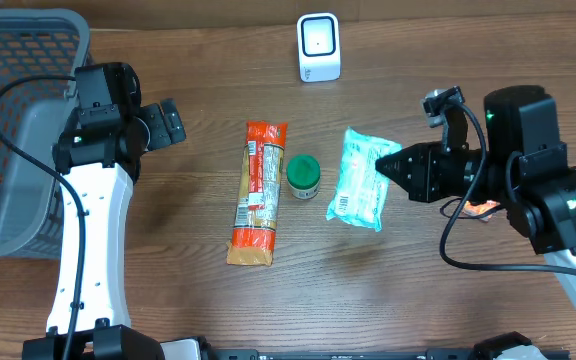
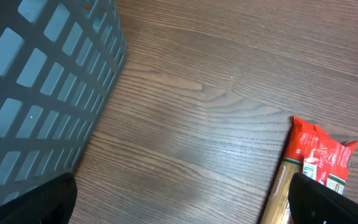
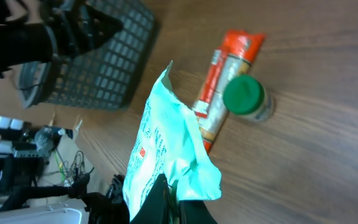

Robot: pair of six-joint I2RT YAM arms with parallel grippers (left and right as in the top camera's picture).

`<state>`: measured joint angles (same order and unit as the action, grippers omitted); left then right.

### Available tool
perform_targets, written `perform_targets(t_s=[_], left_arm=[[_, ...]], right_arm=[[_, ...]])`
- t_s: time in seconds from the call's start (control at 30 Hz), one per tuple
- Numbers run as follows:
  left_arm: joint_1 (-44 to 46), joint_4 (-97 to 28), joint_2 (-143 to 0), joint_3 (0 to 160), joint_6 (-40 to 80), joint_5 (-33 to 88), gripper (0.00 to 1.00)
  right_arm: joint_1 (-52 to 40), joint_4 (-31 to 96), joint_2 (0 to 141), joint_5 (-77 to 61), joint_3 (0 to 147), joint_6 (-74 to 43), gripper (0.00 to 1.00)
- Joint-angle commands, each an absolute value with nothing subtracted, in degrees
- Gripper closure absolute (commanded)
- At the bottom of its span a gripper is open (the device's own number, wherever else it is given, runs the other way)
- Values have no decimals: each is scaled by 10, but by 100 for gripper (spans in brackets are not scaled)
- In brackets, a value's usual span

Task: Scan the item barcode
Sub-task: 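Lift the mint-green snack bar and pull it right, then carry the snack bar up to the white scanner with the right gripper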

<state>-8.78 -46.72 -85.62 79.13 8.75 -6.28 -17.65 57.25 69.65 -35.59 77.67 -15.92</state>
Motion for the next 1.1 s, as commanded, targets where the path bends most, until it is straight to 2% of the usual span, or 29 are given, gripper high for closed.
perform_targets(t_s=[0.0,0.1,0.23,0.57,0.73,0.93,1.07], left_arm=[[-90,-465,-862,797,77,-66,0],[-89,-465,-862,797,77,-66,0],[-90,-465,-862,797,77,-66,0],[-90,-465,-862,797,77,-66,0],[-89,-465,-862,797,77,-66,0],[-89,-465,-862,797,77,-66,0],[-89,-465,-862,797,77,-66,0]], right_arm=[[-177,586,716,-330,836,-176,97],[-178,626,751,-321,898,-173,97],[-192,695,810,-242,999,-164,97],[-236,877,1046,-107,1354,-125,97],[-236,788,1112,-69,1399,-54,96],[-255,701,1186,48,1399,65,96],[-276,627,1249,181,1399,136,96]])
